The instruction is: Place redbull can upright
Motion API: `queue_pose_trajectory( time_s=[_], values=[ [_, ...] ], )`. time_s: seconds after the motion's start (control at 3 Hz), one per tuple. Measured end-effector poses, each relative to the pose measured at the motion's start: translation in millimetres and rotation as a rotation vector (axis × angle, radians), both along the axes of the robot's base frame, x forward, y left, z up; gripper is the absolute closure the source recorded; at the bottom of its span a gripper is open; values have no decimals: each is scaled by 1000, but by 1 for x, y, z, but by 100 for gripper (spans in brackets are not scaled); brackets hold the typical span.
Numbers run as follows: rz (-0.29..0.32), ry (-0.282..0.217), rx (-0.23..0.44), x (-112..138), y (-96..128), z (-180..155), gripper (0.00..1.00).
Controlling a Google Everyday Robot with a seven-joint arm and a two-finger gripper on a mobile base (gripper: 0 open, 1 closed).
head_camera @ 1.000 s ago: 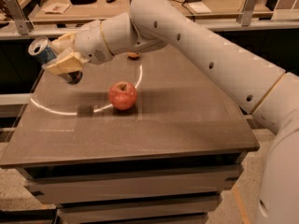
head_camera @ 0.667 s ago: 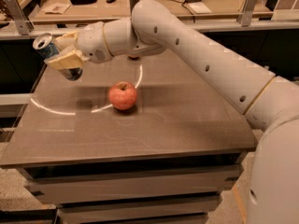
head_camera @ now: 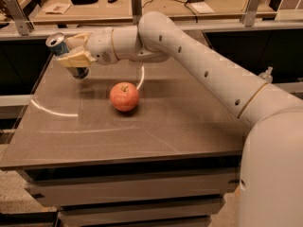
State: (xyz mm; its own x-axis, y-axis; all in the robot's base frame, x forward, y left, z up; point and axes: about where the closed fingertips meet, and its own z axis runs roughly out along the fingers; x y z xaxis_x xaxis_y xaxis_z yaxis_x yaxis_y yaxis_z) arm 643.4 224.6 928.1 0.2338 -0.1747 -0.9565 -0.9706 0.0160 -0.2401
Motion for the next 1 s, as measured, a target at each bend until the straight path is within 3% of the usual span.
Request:
queue_pose_trajectory(
  time_s=[0.67,1.0],
  values=[
    [-28,0,34,30,-4,-21,100],
    [-49,25,51,38,-8,-29,100]
  ],
)
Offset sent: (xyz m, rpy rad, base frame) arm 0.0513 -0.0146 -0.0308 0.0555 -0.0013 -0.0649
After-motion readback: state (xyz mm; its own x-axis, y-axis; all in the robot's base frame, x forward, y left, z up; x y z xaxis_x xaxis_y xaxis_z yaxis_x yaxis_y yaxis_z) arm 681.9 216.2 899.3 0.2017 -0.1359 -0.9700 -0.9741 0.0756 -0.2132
